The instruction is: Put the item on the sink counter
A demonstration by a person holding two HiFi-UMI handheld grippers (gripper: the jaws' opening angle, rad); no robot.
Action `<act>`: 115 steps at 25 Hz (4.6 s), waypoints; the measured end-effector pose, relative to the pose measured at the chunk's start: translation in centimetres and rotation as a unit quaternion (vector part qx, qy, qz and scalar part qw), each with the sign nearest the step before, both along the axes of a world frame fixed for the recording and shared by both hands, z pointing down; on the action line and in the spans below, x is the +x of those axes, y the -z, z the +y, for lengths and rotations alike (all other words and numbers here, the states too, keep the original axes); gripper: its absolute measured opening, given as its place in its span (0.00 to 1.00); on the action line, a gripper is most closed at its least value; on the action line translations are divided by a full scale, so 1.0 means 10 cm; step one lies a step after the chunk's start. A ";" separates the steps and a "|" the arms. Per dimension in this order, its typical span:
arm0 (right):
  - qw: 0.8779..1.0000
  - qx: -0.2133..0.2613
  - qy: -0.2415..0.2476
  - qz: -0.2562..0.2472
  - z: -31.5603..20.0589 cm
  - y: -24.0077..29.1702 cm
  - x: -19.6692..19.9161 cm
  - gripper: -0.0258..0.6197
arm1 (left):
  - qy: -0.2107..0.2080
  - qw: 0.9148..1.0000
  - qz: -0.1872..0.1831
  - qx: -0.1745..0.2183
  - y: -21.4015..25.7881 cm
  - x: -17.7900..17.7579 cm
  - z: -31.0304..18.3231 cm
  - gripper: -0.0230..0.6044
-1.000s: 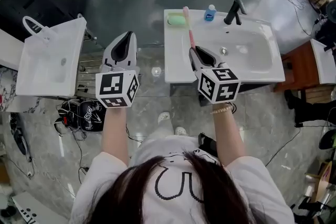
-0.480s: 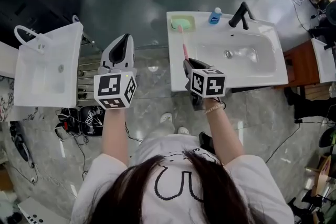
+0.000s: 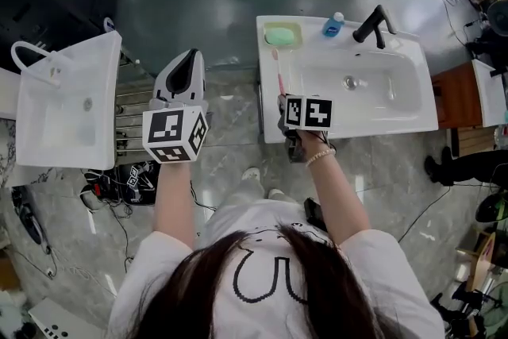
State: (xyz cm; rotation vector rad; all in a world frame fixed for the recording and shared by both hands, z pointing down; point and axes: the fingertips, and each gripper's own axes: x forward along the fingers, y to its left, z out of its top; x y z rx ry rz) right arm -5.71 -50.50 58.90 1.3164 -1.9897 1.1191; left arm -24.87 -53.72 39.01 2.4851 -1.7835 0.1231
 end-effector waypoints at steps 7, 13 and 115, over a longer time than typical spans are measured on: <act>0.999 -0.052 0.000 0.012 0.00 -0.23 -0.06 0.14 | 0.003 1.000 0.009 -0.005 -0.08 -0.09 -0.08 0.05; 0.997 -0.070 -0.003 0.014 0.03 -0.31 -0.10 0.14 | 0.008 1.000 0.015 -0.013 -0.17 -0.11 -0.08 0.05; 0.835 0.542 0.027 0.090 0.26 3.66 1.50 0.08 | -0.003 0.984 -0.043 0.174 1.63 0.89 0.54 0.05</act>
